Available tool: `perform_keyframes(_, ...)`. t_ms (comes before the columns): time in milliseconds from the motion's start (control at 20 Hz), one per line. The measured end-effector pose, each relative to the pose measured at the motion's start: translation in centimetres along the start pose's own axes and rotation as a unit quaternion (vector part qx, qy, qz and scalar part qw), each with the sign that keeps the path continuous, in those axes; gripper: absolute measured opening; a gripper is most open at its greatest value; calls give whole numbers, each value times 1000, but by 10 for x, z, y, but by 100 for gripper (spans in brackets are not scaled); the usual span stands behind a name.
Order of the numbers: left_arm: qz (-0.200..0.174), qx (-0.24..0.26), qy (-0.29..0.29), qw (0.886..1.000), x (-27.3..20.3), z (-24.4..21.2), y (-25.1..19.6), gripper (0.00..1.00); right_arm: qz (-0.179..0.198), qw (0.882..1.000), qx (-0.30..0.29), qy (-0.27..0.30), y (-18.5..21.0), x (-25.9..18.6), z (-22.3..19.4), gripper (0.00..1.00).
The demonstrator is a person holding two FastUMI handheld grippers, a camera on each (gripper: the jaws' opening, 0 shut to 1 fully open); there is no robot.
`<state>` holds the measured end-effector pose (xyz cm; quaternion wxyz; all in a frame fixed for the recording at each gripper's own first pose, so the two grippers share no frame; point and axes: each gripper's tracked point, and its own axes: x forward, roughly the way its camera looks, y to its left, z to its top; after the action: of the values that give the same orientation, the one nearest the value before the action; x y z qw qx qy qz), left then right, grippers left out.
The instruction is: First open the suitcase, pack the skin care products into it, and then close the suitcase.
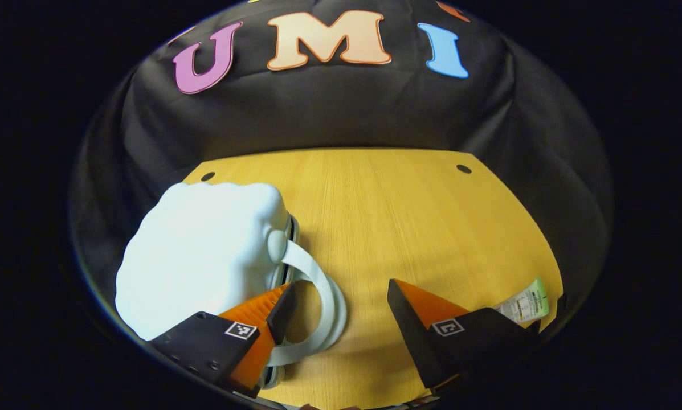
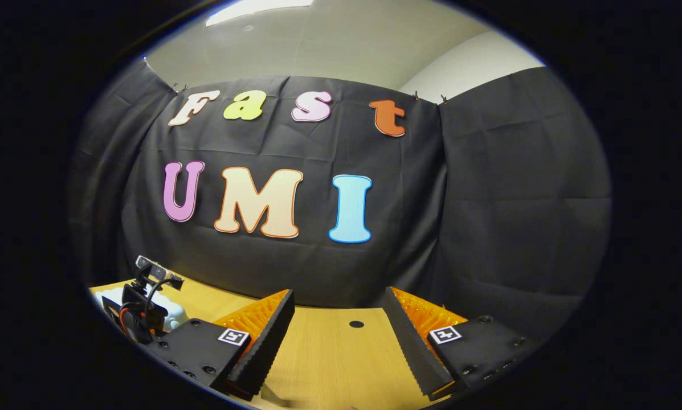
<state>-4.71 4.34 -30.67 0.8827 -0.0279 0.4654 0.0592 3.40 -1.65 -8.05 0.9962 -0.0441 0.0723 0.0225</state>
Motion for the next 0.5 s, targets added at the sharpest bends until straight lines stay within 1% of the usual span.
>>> perform_keyframes(150,-9,-5,31,999,10,-12,-3,95,-7,1000,-7,-1,-4,-2,-1,98)
perform_keyframes(250,-10,-4,46,999,17,-15,-5,91,-11,1000,-8,3,-6,-4,-4,98)
perform_keyframes(400,-9,-5,66,998,29,-21,-4,88,-18,1000,-10,6,-10,-4,-8,98)
perform_keyframes(450,-10,-7,72,997,32,-24,-4,81,-19,1000,-12,7,-11,-4,-8,98)
perform_keyframes(500,-11,-11,80,997,33,-26,-4,77,-20,1000,-13,7,-11,-5,-10,99)
